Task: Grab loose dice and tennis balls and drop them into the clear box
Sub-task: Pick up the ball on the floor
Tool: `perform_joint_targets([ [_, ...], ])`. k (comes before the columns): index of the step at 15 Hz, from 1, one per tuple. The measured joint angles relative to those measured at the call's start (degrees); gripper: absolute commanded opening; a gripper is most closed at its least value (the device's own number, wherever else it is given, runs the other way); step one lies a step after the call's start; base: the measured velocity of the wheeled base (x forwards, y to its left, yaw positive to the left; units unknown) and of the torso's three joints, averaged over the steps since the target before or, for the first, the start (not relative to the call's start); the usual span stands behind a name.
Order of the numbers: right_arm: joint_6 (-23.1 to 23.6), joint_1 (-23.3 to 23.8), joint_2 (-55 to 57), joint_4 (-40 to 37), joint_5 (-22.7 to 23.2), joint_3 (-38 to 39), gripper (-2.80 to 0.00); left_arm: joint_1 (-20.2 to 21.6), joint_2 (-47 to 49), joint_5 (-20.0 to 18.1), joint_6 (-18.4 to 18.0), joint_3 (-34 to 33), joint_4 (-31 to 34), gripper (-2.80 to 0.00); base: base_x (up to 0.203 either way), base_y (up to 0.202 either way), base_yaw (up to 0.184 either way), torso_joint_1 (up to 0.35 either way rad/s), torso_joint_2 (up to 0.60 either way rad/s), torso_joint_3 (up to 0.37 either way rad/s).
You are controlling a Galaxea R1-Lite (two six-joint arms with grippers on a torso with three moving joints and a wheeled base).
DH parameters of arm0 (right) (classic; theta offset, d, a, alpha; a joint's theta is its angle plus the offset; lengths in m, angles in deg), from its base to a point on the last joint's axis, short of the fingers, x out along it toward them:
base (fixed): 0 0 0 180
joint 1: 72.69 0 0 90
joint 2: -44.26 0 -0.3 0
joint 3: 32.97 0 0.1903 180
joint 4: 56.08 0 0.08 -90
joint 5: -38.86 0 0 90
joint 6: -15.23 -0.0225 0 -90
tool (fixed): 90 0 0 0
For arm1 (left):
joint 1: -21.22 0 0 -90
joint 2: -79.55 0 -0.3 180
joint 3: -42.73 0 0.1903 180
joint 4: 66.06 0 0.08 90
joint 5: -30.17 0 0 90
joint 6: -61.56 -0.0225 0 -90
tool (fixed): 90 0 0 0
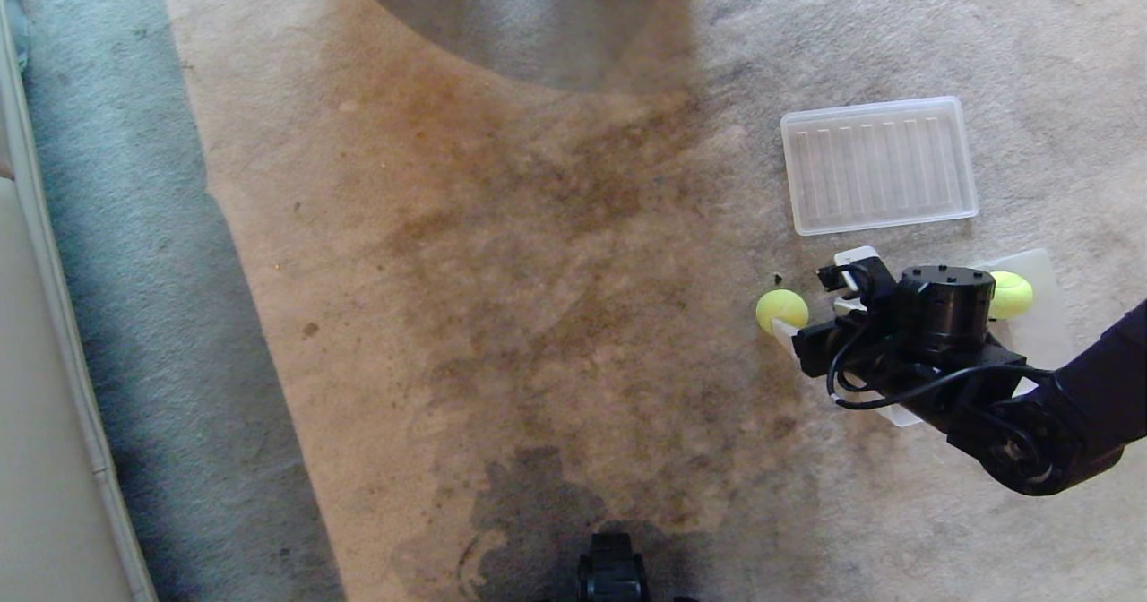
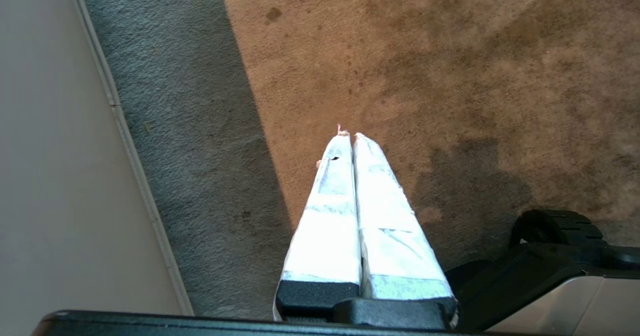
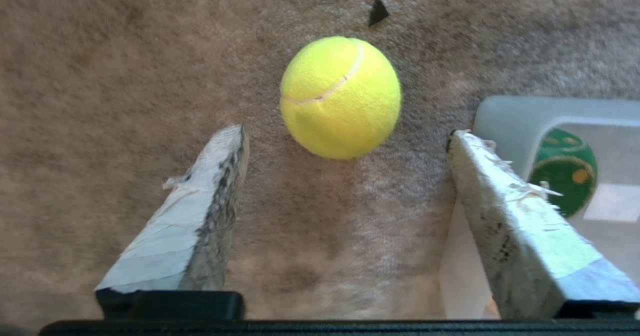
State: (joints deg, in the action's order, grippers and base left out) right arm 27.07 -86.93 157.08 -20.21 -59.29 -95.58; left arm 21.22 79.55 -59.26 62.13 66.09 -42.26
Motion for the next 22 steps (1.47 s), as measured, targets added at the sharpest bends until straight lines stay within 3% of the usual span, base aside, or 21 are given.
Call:
perform_joint_targets([
  [5,4.03,0.79,3.4,7.34,0.56,-3.07,0.0,0.0,0.0,0.02,-0.01,0.0,-0.01,-2.8,0.0,0.0,0.0,0.0,0.0,0.0],
  [12,4.12,2.49,8.47,8.12,2.29,-4.67,0.0,0.0,0.0,0.02,0.02,0.0,-0.02,-2.8,0.0,0.0,0.0,0.0,0.0,0.0],
  [16,5.54,3.79,9.76,8.03,10.49,-4.85,0.0,0.0,0.0,0.0,0.0,0.0,0.0,-2.8,0.0,0.0,0.0,0.0,0.0,0.0],
  [22,6.71,4.75,12.77,9.29,15.11,-7.06,0.0,0.0,0.0,0.02,0.02,0.0,0.0,-2.8,0.0,0.0,0.0,0.0,0.0,0.0],
])
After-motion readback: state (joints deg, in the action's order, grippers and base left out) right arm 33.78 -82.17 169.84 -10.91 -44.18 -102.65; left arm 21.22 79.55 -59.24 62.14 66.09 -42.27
